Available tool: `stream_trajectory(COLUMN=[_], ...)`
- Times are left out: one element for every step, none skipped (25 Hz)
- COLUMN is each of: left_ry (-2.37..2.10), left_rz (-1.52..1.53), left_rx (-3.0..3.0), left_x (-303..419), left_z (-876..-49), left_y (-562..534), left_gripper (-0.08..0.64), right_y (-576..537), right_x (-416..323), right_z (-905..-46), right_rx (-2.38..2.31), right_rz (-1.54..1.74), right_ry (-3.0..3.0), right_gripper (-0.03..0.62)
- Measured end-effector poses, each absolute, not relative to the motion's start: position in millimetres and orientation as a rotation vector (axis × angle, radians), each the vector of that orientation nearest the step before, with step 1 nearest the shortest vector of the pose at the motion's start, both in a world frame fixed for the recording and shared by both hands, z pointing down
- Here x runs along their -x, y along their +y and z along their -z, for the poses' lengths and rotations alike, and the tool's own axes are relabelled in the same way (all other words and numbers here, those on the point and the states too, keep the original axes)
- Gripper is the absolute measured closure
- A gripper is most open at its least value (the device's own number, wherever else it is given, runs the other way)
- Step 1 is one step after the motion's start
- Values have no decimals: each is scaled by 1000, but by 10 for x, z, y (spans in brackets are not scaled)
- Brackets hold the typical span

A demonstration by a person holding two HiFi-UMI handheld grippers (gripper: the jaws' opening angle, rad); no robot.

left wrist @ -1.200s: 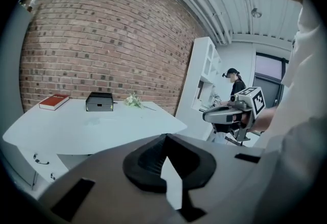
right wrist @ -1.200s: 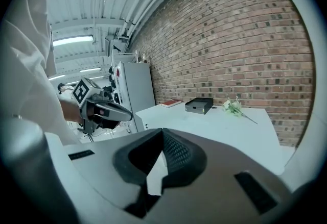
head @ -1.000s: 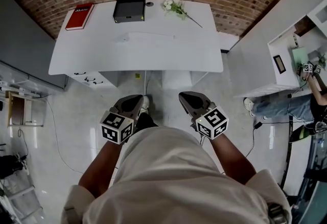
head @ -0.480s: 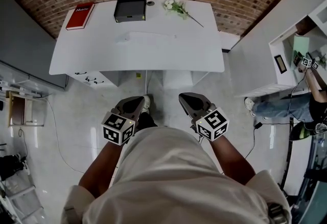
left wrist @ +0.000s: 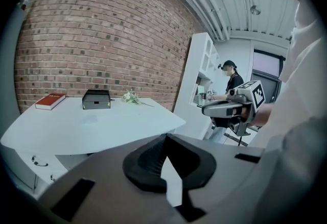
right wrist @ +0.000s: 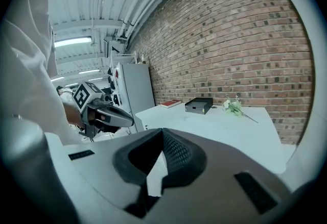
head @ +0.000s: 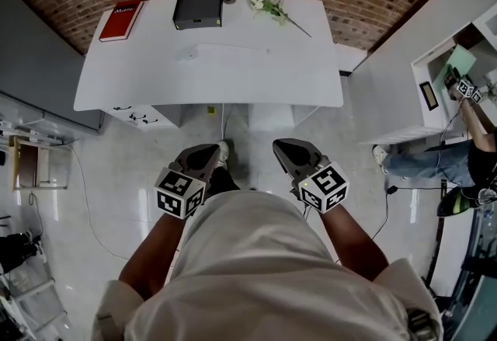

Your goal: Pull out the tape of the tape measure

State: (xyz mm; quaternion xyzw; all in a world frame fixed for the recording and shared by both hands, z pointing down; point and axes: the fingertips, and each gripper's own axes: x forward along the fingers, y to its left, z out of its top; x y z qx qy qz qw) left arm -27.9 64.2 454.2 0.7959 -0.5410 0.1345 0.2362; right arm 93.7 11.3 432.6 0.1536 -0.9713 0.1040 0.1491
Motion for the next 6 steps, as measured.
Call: stream_trajectory(left_ry=[-1485, -1486, -1487, -1486, -1485, -1484], left_rz=[-371, -373, -374, -374, -373, -373], left_rx=[-2182, -2180, -2178, -2176, -2174, -2172], left_x=[287, 293, 293, 289, 280, 270], left_z=[-4544, -4547, -4552, -4557, -4562, -4567], left_y=[635, 626, 617, 609, 603, 597], left_gripper=[566, 565, 565, 565, 565, 565], right_y=[103, 93, 83, 76, 71, 66], right_x=[-932, -927, -926, -928, -932, -937], right_z=[-4326, -4325, -4324, -4325, -4327, -4329], right_rx=[-440, -437, -434, -431, -428, -425], right_rz=[-297, -294, -290, -287, -284, -281], right_ry=[-2791, -2791, -2792, -2792, -2792, -2791], right_gripper=[589, 589, 589, 589, 589, 589])
